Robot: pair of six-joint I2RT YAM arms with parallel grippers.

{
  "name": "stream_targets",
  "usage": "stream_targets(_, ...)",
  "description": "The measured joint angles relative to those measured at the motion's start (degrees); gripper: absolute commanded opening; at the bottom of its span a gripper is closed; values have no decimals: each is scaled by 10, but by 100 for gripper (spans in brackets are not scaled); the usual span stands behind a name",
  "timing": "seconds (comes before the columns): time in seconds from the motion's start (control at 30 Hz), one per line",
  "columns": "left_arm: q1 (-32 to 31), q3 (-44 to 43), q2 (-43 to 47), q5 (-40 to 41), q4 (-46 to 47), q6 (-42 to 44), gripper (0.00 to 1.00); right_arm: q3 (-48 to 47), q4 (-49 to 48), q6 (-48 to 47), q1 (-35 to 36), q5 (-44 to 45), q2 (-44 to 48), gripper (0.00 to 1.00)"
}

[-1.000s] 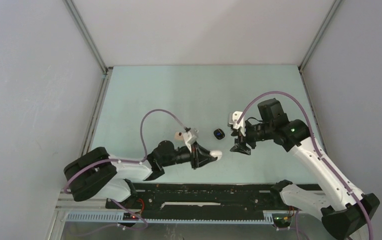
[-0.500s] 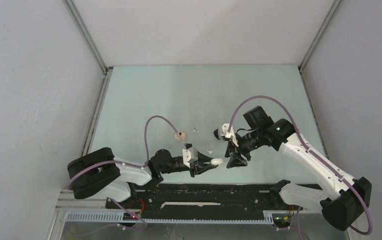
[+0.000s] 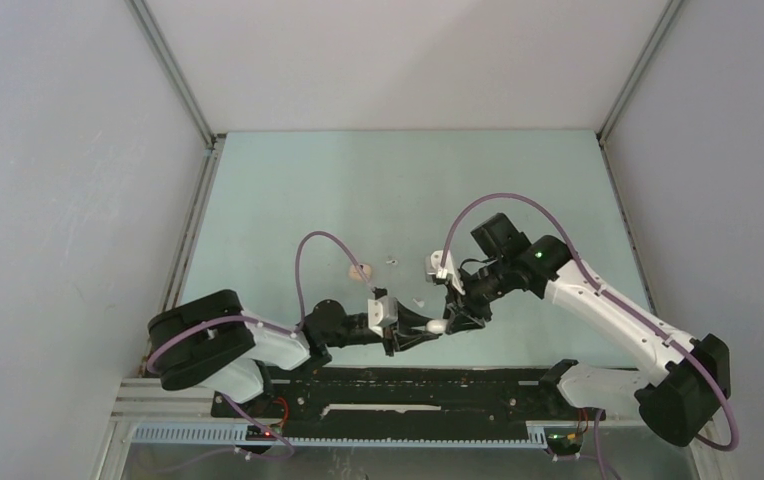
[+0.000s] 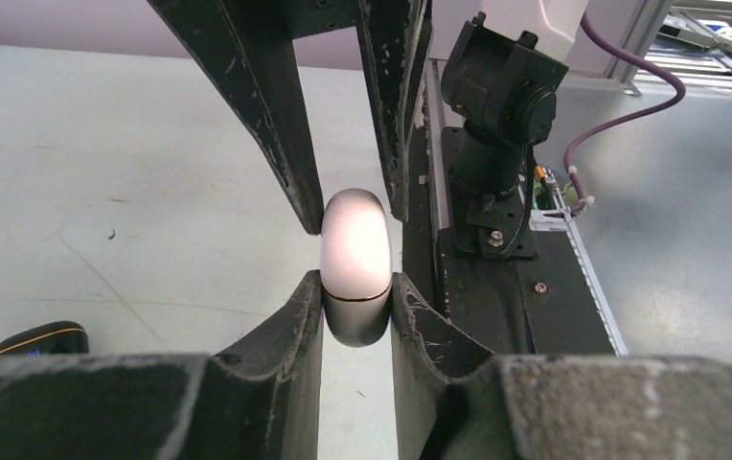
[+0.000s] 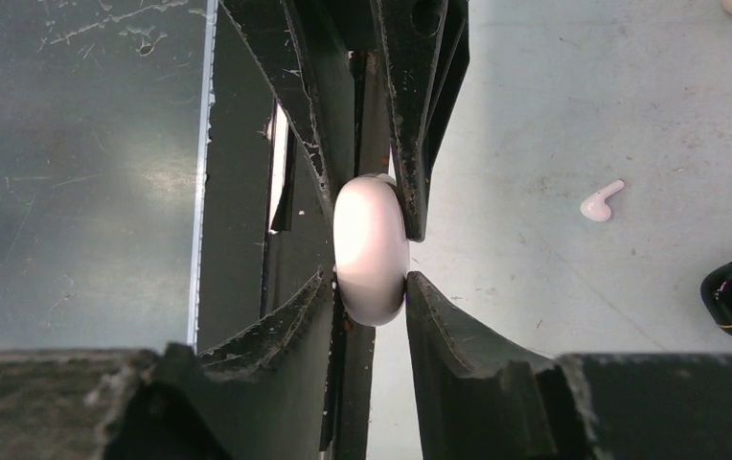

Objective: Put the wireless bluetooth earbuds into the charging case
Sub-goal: Pass from the left arm to the right, then pass from the right arm to the left

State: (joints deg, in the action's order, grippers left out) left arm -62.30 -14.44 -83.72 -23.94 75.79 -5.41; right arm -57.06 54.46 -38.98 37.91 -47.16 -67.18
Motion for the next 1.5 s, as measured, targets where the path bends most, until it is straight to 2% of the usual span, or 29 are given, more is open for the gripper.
stream_targets(0.07, 0, 0, -2, 0, 7, -2, 1, 0, -1, 1, 3, 3, -3, 33)
stream_targets(0.13, 0, 0, -3, -1, 13, -7, 3, 0, -3, 2, 4, 6, -7, 24)
stream_targets(0.23, 0, 0, -6, -1, 12, -12, 21, 0, -4, 6, 5, 10, -9, 9)
stream_targets(0.3, 0, 0, -7, 2, 7, -16, 34, 0, -4, 8, 5, 14, -9, 6)
stream_targets(0.4, 0, -1, -7, 15, -1, -16, 42, 0, -7, 11, 6, 20, -9, 5)
stream_targets(0.8, -1, -25, -38, 24, 6, -26, 45, 0, -13, 16, 6, 26, -2, 5)
stream_targets(1.0, -2, -26, -46, 16, 21, -27, 41, 0, -14, 20, 1, 26, 0, 5)
stream_targets(1.2, -2, -28, -61, 5, 38, -34, 45, 0, -14, 22, -8, 23, 6, 5)
stream_targets(1.5, -2, -28, -76, 1, 61, -48, 38, 0, -12, 21, -11, 18, 13, 5)
